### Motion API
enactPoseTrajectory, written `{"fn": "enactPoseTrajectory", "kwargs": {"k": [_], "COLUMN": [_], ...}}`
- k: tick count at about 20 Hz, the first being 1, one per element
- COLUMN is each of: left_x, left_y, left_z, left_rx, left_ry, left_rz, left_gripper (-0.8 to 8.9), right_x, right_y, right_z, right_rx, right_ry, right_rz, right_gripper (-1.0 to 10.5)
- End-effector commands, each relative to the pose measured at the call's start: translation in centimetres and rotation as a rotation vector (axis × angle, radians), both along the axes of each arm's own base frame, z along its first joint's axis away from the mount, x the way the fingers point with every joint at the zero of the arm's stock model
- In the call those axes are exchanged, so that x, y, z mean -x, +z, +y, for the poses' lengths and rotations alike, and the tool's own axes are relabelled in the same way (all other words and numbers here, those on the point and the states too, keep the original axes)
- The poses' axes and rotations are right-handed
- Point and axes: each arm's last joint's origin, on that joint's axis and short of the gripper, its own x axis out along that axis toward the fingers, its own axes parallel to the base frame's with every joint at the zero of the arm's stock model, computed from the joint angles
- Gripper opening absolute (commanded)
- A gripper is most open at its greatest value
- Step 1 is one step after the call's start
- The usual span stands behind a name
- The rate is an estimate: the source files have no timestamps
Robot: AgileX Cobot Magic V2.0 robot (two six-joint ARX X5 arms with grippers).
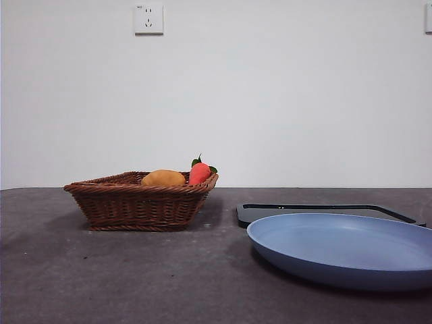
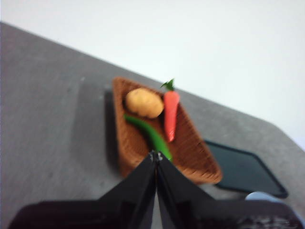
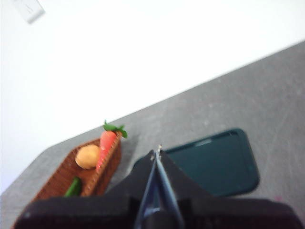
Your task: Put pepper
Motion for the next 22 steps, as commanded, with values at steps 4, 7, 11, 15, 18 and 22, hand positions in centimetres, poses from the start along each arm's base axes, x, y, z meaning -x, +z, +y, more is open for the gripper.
{"fn": "enactPoseTrajectory", "kwargs": {"k": [4, 7, 11, 15, 18, 22], "left_x": [-0.3, -0.7, -1.2, -1.4, -1.2, -0.7], "left_y": [4.8, 6.9, 9.0, 10.4, 11.3, 12.5], "left_z": [-0.3, -0.4, -0.4, -0.4, -0.5, -0.6], "left_rx": [-0.037, -0.115, -0.220, -0.290, -0.303, -0.322], "left_ry": [-0.112, -0.182, -0.224, -0.272, -0.332, -0.354], "left_rz": [0.017, 0.060, 0.138, 0.224, 0.273, 0.310], "left_gripper": [0.07, 0.07, 0.07, 0.07, 0.07, 0.06], "right_x": [-0.4, -0.8, -1.3, -1.5, -1.6, -1.6], "right_y": [4.0, 6.0, 8.6, 11.0, 12.2, 12.9], "right_z": [0.3, 0.5, 0.7, 0.8, 0.8, 0.8], "right_rx": [0.058, 0.122, 0.242, 0.358, 0.432, 0.474], "right_ry": [0.091, 0.174, 0.260, 0.327, 0.369, 0.419], "right_rz": [0.076, 0.160, 0.261, 0.354, 0.425, 0.541], "right_gripper": [0.1, 0.1, 0.1, 0.1, 0.1, 0.1]}}
